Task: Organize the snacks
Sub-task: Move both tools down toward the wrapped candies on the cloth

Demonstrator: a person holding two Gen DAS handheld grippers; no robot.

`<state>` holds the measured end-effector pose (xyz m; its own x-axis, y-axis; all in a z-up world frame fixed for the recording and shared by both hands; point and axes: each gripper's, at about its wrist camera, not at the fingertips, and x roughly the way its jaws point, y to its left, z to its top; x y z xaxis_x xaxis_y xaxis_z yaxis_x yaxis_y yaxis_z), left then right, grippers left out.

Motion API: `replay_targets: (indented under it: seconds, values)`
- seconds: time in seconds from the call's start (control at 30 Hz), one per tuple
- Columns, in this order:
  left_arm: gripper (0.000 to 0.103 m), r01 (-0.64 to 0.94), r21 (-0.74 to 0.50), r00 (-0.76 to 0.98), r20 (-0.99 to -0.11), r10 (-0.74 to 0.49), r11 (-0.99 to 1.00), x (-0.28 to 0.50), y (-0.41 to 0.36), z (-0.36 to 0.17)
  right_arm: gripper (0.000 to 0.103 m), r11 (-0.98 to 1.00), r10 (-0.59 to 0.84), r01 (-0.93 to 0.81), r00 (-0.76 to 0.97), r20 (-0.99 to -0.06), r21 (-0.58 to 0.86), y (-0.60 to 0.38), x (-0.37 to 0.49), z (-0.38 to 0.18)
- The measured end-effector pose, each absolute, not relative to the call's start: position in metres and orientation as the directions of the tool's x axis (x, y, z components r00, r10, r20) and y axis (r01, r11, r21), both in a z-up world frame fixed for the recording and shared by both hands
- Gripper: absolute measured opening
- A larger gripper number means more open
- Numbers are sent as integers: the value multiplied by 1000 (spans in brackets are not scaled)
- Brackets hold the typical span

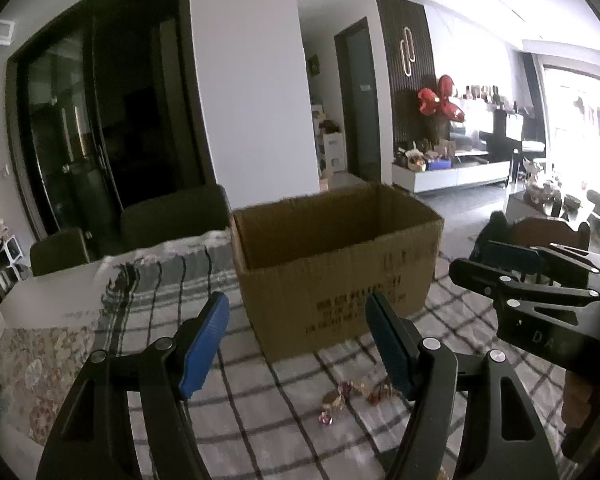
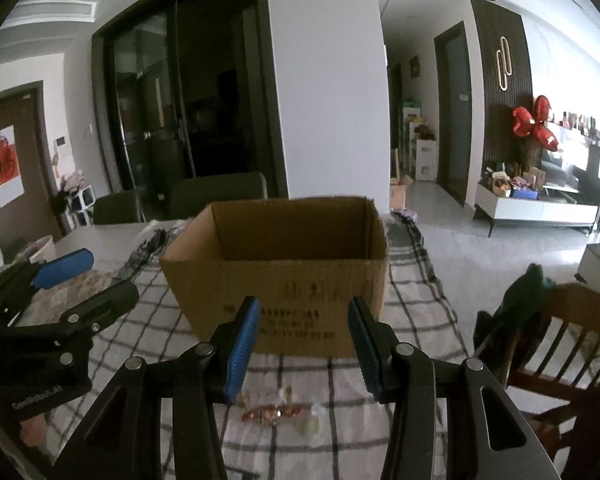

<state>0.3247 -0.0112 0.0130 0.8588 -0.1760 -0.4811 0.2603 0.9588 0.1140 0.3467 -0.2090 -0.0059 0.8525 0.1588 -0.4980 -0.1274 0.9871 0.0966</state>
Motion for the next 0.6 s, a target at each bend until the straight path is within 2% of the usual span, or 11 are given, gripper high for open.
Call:
replay_targets:
  seconds: [0.37,0.6]
  values:
    - [69,279,88,798,-575,-180,956,320,-11,-29,47,982,186,-130,765,-617,135,-207,346,-55]
    - [65,293,85,774,-606,-184,952,321,-13,-50,47,982,187,-122,717,-671,143,-206,344,-82]
